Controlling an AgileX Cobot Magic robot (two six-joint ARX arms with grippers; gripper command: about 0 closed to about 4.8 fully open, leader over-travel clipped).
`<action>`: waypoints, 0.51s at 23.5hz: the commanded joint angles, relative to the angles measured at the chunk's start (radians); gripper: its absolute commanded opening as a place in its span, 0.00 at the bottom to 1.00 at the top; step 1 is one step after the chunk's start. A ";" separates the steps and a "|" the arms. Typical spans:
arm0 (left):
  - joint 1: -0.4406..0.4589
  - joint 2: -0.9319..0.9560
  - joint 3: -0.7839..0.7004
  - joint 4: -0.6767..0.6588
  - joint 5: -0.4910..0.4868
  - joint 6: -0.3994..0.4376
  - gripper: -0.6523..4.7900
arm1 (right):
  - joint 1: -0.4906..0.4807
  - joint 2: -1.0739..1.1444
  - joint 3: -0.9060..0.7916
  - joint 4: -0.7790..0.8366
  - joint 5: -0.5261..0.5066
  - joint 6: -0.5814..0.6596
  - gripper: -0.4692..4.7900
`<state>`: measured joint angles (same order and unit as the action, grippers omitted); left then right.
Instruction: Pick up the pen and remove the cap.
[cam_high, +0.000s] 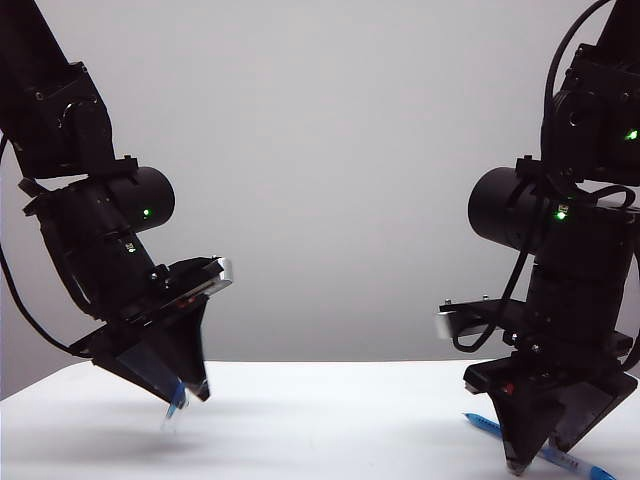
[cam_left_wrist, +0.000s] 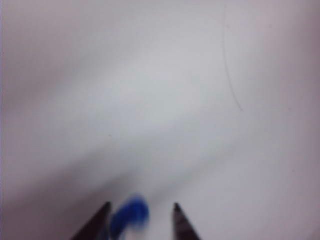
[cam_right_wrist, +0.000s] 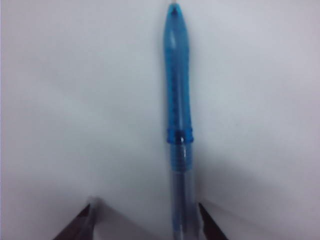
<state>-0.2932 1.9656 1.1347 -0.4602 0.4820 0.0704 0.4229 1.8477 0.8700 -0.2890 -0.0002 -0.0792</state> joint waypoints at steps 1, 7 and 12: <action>0.001 -0.003 0.003 0.004 0.017 0.000 0.46 | 0.001 -0.015 0.001 -0.002 -0.002 0.001 0.61; 0.001 -0.003 0.003 0.007 0.055 -0.004 0.55 | 0.001 -0.064 0.001 0.010 -0.002 0.000 0.61; 0.001 -0.007 0.005 0.013 0.063 -0.022 0.63 | 0.001 -0.078 0.002 0.005 -0.003 0.001 0.61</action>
<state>-0.2928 1.9656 1.1347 -0.4564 0.5320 0.0517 0.4232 1.7752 0.8700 -0.2855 -0.0002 -0.0795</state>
